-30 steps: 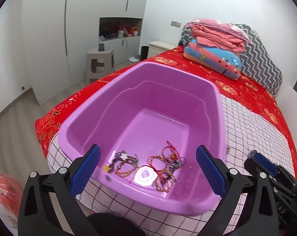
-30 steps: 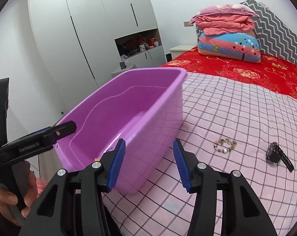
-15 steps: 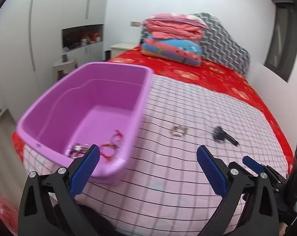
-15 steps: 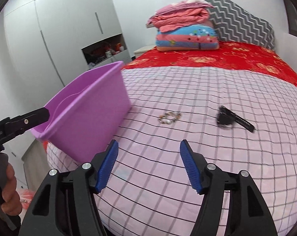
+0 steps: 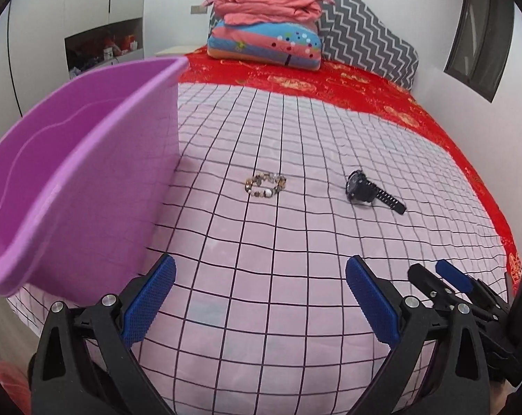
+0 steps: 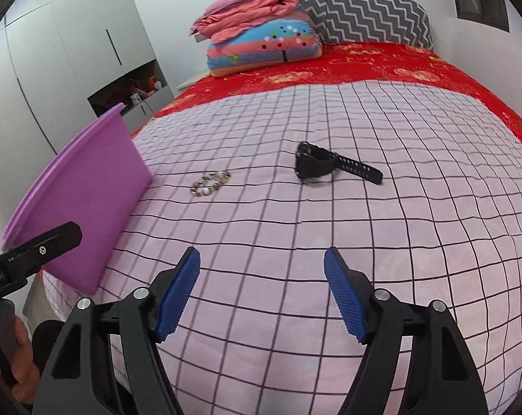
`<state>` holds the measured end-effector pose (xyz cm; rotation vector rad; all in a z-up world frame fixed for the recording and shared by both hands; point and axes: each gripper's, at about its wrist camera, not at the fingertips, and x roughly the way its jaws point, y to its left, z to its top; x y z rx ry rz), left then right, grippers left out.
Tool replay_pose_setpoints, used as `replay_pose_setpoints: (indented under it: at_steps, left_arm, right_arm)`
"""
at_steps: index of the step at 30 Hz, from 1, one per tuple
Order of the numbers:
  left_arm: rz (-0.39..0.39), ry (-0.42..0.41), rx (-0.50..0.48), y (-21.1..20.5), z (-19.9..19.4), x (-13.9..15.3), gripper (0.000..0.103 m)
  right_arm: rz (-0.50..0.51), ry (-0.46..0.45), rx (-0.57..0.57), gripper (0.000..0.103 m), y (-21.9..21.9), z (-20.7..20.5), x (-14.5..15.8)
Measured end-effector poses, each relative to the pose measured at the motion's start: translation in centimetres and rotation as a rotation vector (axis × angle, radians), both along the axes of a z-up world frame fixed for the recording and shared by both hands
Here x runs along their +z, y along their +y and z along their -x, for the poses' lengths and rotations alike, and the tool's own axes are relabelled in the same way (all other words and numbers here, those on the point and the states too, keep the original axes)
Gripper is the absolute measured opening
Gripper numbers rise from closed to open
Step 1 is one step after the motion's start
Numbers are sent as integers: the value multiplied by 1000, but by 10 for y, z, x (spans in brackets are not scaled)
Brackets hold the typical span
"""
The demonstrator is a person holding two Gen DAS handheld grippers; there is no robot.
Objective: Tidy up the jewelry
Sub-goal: 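Move both tools back toward the stone-bead bracelet and black watch, then grasp the stone-bead bracelet with the left tool while the right tool grasps the black watch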
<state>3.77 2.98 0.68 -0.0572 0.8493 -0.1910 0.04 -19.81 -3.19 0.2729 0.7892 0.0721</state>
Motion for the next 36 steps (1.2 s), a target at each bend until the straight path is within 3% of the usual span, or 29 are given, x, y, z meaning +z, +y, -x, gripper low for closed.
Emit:
replay_pose_setpoints:
  at_steps: [22, 36]
  left_arm:
    - [-99, 104, 65, -41, -162, -110, 97]
    - [-112, 84, 52, -56, -198, -129, 97]
  right_arm:
    - [-23, 65, -55, 71, -33, -136, -75]
    - [-18, 94, -108, 71, -38, -190, -92]
